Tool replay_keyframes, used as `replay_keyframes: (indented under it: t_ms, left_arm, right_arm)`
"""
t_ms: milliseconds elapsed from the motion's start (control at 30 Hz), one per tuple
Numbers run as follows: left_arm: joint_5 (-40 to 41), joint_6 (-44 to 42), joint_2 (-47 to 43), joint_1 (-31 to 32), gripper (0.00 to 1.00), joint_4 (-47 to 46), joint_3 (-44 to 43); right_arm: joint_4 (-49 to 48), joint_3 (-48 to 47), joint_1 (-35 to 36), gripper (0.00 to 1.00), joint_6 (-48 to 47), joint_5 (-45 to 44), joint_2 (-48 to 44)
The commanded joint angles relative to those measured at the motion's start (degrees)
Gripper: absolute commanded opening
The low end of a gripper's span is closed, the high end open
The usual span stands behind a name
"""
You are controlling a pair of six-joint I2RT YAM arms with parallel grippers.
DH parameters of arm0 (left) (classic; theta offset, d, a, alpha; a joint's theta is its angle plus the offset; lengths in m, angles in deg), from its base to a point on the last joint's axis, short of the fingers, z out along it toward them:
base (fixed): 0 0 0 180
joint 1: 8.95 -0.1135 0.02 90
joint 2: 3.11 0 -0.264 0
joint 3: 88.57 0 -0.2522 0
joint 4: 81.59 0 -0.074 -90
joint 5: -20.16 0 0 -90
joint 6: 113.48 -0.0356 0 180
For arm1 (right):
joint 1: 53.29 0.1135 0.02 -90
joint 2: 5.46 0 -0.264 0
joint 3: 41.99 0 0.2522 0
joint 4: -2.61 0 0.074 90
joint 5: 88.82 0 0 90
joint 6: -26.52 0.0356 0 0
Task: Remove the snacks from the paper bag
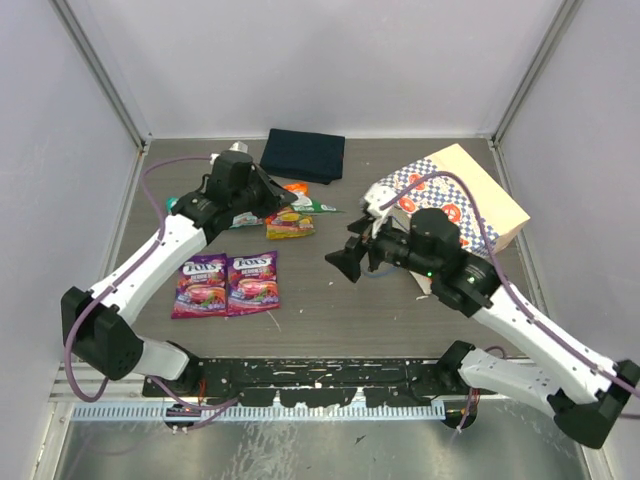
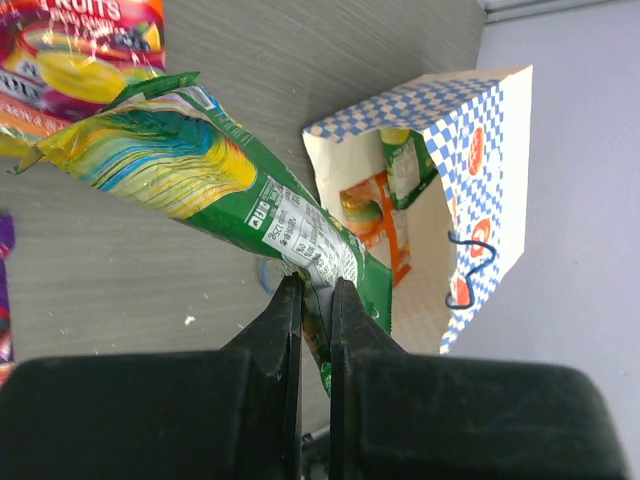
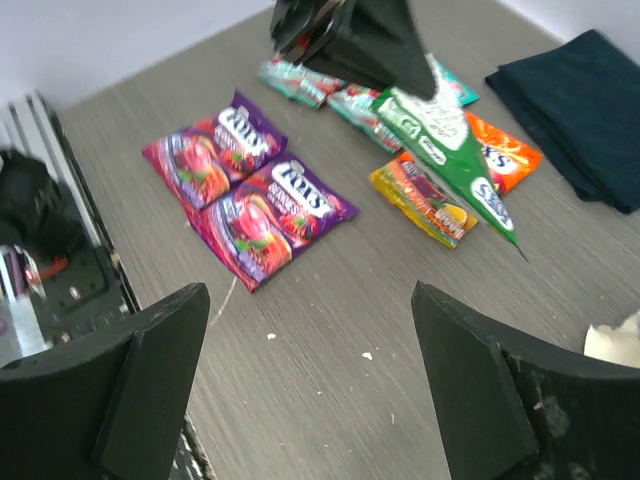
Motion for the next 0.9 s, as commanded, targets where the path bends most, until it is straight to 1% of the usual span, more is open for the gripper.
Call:
replay_keyframes:
  t_ms: [0, 67, 133, 200, 267, 300, 400, 467, 533, 667, 767, 867]
  left_arm:
    - [-5.4, 5.4, -3.6, -0.2, 0.00, 0.9, -3.1]
    - [-6.2, 5.6, -4.3, -0.6, 0.00, 1.1, -3.0]
    - [-7.0, 5.9, -5.0, -0.8, 0.00, 1.1, -2.7]
    - [-7.4, 6.0, -5.4, -0.8, 0.00, 1.2, -2.4]
    - [-7.7, 6.0, -5.8, -0.9, 0.00, 1.4, -2.0]
    - [-7.9, 6.0, -5.9, -0.9, 0.00, 1.4, -1.9]
    - [-9.3, 6.2, -6.1, -0.8, 0.00, 1.0, -1.4]
    - [-10.2, 6.4, -6.3, -0.9, 0.00, 0.4, -0.9]
    - [-10.7, 6.6, -6.5, -0.8, 0.00, -0.4, -0.2]
    - [-11.0, 6.7, -7.0, -0.9, 0.00, -1.6, 1.2]
    - [-11.4, 6.8, -7.1, -0.9, 0.00, -2.3, 1.7]
    - [-11.7, 6.9, -7.1, -0.9, 0.00, -3.2, 2.3]
  right_arm:
    - [-6.4, 0.4, 4.3, 0.88, -11.5, -1.9, 4.2]
    - [-9.2, 1.5, 4.6, 0.89, -14.2, -0.6, 5.9]
    - [-13.7, 4.3, 4.6, 0.87, -19.2, 2.7, 6.1]
    - [-22.0, 9.3, 4.6, 0.83, -22.9, 3.1, 5.0]
    - [-29.8, 13.7, 4.6, 0.82, -25.5, 3.1, 3.7]
    - [-31.9, 14.9, 4.6, 0.82, -26.7, 3.0, 3.6]
    - [-32.9, 15.0, 4.6, 0.81, -29.2, 1.6, 5.0]
    - [-34.0, 15.3, 4.6, 0.78, -30.5, -0.3, 6.1]
    - [-36.7, 16.4, 4.7, 0.75, -32.0, -0.9, 6.5]
    - [-42.4, 18.8, 4.7, 0.73, -33.5, -1.1, 6.0]
    - [-41.7, 17.8, 4.6, 0.70, -34.8, -1.2, 7.6]
    - [-40.5, 16.2, 4.7, 0.63, -36.2, -1.2, 9.9]
